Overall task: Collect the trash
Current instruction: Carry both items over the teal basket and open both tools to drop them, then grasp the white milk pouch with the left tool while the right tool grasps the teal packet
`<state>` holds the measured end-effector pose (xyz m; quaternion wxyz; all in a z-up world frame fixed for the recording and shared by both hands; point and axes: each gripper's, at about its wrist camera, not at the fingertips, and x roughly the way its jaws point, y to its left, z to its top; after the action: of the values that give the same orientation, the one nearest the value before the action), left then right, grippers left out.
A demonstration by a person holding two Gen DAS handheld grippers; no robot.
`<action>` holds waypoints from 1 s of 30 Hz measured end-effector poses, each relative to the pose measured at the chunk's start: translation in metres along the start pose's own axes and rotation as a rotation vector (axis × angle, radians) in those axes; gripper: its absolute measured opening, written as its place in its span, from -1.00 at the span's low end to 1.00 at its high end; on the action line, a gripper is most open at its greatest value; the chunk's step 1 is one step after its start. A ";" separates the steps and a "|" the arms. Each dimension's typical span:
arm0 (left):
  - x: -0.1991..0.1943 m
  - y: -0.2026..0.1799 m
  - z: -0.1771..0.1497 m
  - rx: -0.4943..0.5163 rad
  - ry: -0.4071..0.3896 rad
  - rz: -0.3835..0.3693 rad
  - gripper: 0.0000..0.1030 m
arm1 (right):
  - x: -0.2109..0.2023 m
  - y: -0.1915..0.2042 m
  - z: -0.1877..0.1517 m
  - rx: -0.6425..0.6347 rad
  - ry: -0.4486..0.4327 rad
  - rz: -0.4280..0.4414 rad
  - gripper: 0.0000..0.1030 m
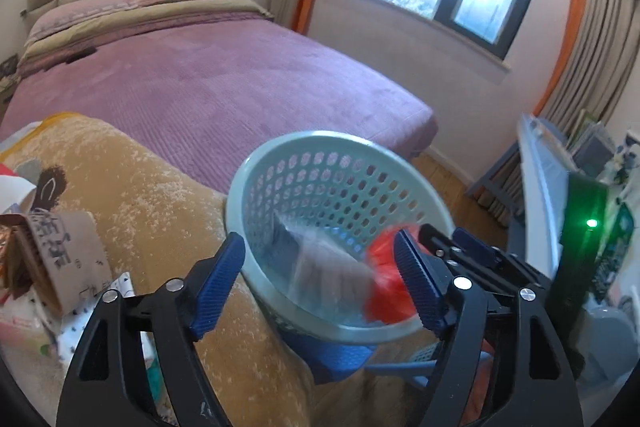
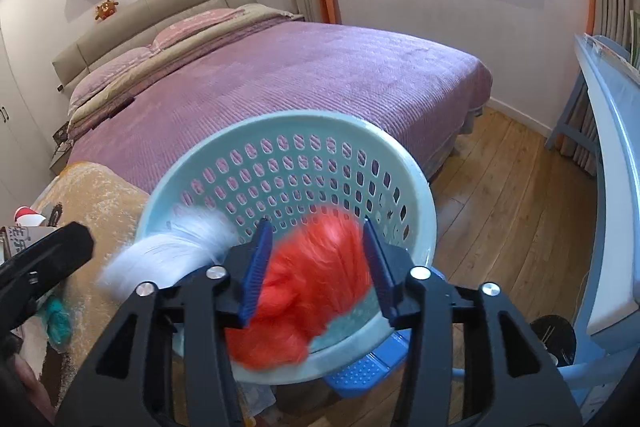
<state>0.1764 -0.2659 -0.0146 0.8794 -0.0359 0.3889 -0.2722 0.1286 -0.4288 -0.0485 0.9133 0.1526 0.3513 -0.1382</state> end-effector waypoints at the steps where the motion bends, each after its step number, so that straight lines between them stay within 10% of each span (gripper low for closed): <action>1: -0.008 0.001 0.000 -0.001 -0.017 0.000 0.50 | -0.004 0.001 0.001 0.002 -0.005 -0.001 -0.13; 16: -0.120 0.030 -0.015 -0.054 -0.201 0.018 0.52 | -0.074 0.048 -0.001 -0.054 -0.094 0.107 -0.04; 30: -0.227 0.122 -0.053 -0.132 -0.311 0.218 0.63 | -0.123 0.144 -0.027 -0.233 -0.169 0.298 0.14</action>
<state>0.0692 -0.0389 0.0656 0.9489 -0.0929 0.2669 -0.1403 0.0762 -0.2691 0.0425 0.9614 0.0840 0.2604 0.0279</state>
